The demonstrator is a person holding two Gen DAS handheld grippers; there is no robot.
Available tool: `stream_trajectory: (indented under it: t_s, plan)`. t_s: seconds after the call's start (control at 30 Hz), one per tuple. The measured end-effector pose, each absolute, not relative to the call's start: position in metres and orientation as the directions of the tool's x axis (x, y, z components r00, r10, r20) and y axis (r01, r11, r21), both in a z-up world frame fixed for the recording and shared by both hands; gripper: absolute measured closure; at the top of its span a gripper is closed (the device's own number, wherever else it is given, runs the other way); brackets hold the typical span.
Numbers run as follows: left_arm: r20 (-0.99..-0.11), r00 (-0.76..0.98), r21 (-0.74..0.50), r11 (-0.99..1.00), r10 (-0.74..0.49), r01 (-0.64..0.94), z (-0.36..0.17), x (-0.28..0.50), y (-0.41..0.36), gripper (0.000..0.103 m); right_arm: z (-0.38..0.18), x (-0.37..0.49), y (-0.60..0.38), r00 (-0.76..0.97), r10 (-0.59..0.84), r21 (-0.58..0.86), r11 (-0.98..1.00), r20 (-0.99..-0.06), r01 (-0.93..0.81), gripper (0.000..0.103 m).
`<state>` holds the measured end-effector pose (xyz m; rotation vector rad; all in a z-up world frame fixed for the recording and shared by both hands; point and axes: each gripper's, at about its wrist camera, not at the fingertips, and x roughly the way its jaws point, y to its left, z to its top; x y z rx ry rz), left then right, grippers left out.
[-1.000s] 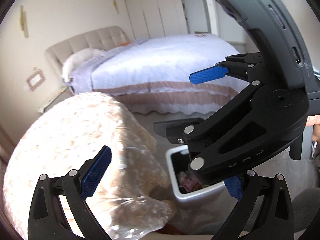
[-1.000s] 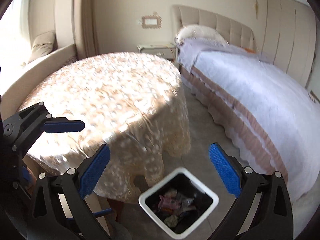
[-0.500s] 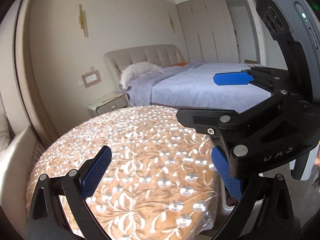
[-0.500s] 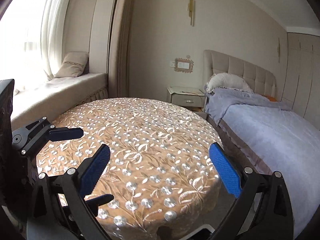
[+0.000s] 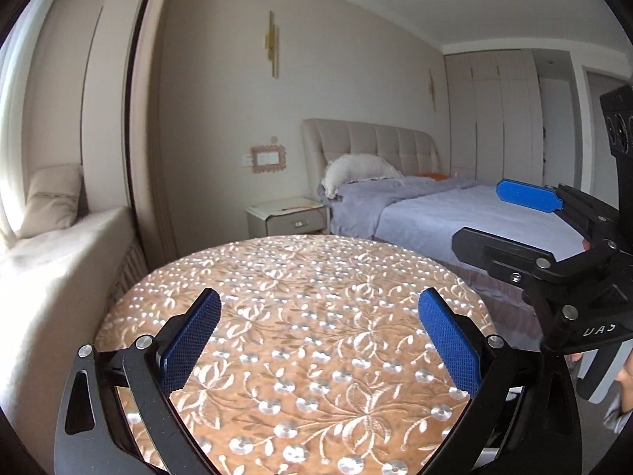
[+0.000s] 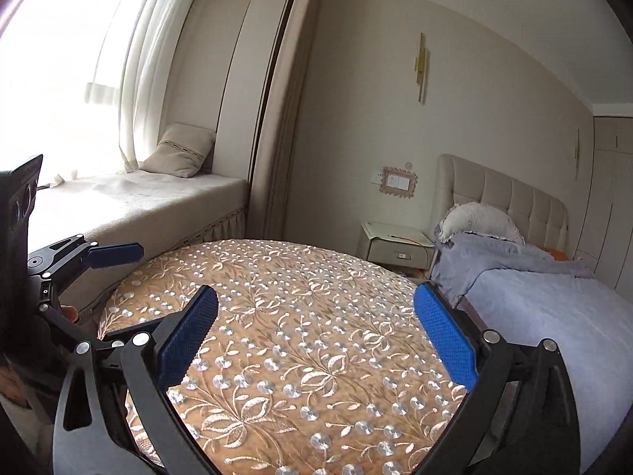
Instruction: Collect trash
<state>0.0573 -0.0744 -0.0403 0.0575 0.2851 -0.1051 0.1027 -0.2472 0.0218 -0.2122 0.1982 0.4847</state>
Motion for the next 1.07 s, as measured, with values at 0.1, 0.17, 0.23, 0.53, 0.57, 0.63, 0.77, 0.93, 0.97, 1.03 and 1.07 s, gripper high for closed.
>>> stream_trajectory:
  t_s: [0.1, 0.17, 0.23, 0.53, 0.57, 0.63, 0.77, 0.93, 0.97, 1.03, 1.07]
  plan:
    - [-0.278, 0.959, 0.042, 0.996, -0.061, 0.075, -0.037, 0.056, -0.060, 0.005, 0.026, 0.101, -0.241, 0.865, 0.449, -0.153, 0.860, -0.225, -0.486, 0.004]
    - [-0.276, 0.959, 0.032, 0.996, -0.069, 0.080, -0.035, 0.053, -0.054, 0.005, 0.027, 0.100, -0.238, 0.863, 0.455, -0.155, 0.857, -0.219, -0.492, 0.004]
    - [-0.272, 0.960, 0.025, 0.996, -0.071, 0.080, -0.033, 0.051, -0.050, 0.005, 0.029, 0.098, -0.235, 0.860, 0.463, -0.156, 0.853, -0.215, -0.498, 0.004]
    - [-0.249, 0.968, 0.044, 0.998, -0.021, 0.033, -0.030, 0.048, -0.048, 0.005, 0.030, 0.098, -0.231, 0.863, 0.460, -0.168, 0.853, -0.207, -0.495, 0.004]
    - [-0.250, 0.968, 0.042, 0.998, -0.026, 0.037, -0.030, 0.048, -0.048, 0.005, 0.030, 0.097, -0.231, 0.864, 0.459, -0.167, 0.854, -0.206, -0.493, 0.004]
    - [-0.250, 0.968, 0.043, 0.998, -0.024, 0.036, -0.028, 0.048, -0.050, 0.005, 0.029, 0.098, -0.233, 0.864, 0.458, -0.166, 0.854, -0.207, -0.493, 0.004]
    - [-0.249, 0.968, 0.063, 0.997, -0.017, 0.034, -0.027, 0.048, -0.054, 0.005, 0.028, 0.100, -0.235, 0.865, 0.456, -0.159, 0.857, -0.210, -0.490, 0.004]
    - [-0.226, 0.973, 0.126, 0.992, 0.040, -0.011, -0.026, 0.048, -0.064, 0.005, 0.026, 0.101, -0.239, 0.866, 0.452, -0.154, 0.860, -0.212, -0.487, 0.004]
    - [-0.224, 0.974, 0.135, 0.991, 0.047, -0.017, -0.025, 0.048, -0.066, 0.005, 0.025, 0.102, -0.240, 0.866, 0.452, -0.151, 0.860, -0.213, -0.487, 0.004]
    - [-0.228, 0.973, 0.142, 0.990, 0.040, -0.007, -0.025, 0.048, -0.068, 0.005, 0.025, 0.102, -0.241, 0.866, 0.452, -0.144, 0.862, -0.212, -0.486, 0.004]
    - [-0.230, 0.972, 0.141, 0.990, 0.036, -0.003, -0.024, 0.049, -0.068, 0.005, 0.025, 0.103, -0.243, 0.866, 0.453, -0.142, 0.863, -0.212, -0.486, 0.004]
